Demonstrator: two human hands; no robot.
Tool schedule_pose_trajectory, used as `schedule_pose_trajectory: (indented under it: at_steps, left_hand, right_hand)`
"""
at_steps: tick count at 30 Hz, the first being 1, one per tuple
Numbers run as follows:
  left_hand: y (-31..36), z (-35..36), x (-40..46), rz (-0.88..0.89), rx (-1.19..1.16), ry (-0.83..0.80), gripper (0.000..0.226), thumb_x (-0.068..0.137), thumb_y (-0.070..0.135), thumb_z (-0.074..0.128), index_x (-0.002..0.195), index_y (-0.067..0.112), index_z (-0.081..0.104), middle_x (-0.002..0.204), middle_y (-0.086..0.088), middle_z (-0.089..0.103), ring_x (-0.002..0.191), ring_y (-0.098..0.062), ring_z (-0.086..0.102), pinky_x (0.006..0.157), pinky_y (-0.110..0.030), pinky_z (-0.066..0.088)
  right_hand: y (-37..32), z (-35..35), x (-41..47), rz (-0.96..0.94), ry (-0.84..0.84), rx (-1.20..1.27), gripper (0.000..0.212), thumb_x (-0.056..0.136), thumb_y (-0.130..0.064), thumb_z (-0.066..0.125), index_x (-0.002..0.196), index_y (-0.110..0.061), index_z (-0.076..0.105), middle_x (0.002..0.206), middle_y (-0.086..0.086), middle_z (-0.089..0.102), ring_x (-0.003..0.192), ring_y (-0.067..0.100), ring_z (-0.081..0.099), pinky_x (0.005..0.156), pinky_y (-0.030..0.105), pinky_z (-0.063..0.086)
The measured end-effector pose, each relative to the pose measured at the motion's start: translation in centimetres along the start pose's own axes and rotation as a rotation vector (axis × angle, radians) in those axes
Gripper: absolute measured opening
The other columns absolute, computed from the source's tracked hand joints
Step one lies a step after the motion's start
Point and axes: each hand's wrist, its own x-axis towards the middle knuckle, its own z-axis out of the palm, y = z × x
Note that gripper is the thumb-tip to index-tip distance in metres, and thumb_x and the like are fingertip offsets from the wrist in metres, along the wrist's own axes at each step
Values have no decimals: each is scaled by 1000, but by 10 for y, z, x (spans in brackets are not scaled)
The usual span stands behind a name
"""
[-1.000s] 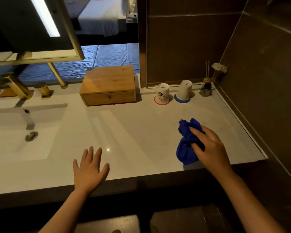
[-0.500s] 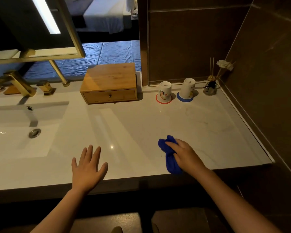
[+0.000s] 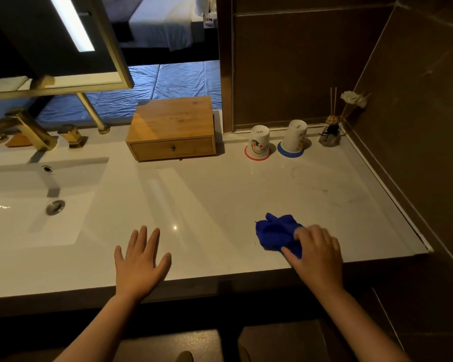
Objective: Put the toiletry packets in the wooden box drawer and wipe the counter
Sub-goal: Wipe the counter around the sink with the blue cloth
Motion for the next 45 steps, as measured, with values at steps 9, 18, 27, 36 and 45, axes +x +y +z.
schedule_pose_trajectory:
  at_steps: [9,18,27,36,45]
  left_hand:
    - [1,-1,-1,-5,-11,7,80,76,68,8,148,33,12,161,0,4,148,-19,0,116,-55,3]
    - [2,-2,0,-1,-16,4,80,76,68,9,149,33,12,161,-1,4,148,-20,0,116,-55,2]
    - [1,-1,0,-2,-7,1,79,77,68,9,149,34,10,161,-1,3,148,-20,-1,116,-55,3]
    - [1,-1,-1,3,-26,-3,80,77,68,10,149,34,10,161,0,2,148,-19,-2,116,-54,1]
    - [0,-11,-1,7,-59,-102,74,83,64,17,149,33,5,161,-1,-6,148,-20,-10,116,-55,-3]
  right_hand:
    - [-2,8,-6,7,-57,8,13,69,-6,77,79,-11,70,74,4,70,69,22,65,73,37,46]
    - [3,2,-18,-98,-26,156,31,81,-30,48,104,-18,66,110,8,64,103,28,60,92,42,41]
    - [-4,55,-2,-97,-329,-93,67,83,-69,22,143,-42,5,153,0,-11,144,26,-9,116,50,6]
    - [11,56,29,-152,-360,-117,65,85,-64,31,143,-45,8,159,4,0,146,26,-4,115,50,7]
    - [-2,44,36,-59,-409,-128,68,87,-57,39,145,-39,7,159,6,-6,145,25,-9,115,53,2]
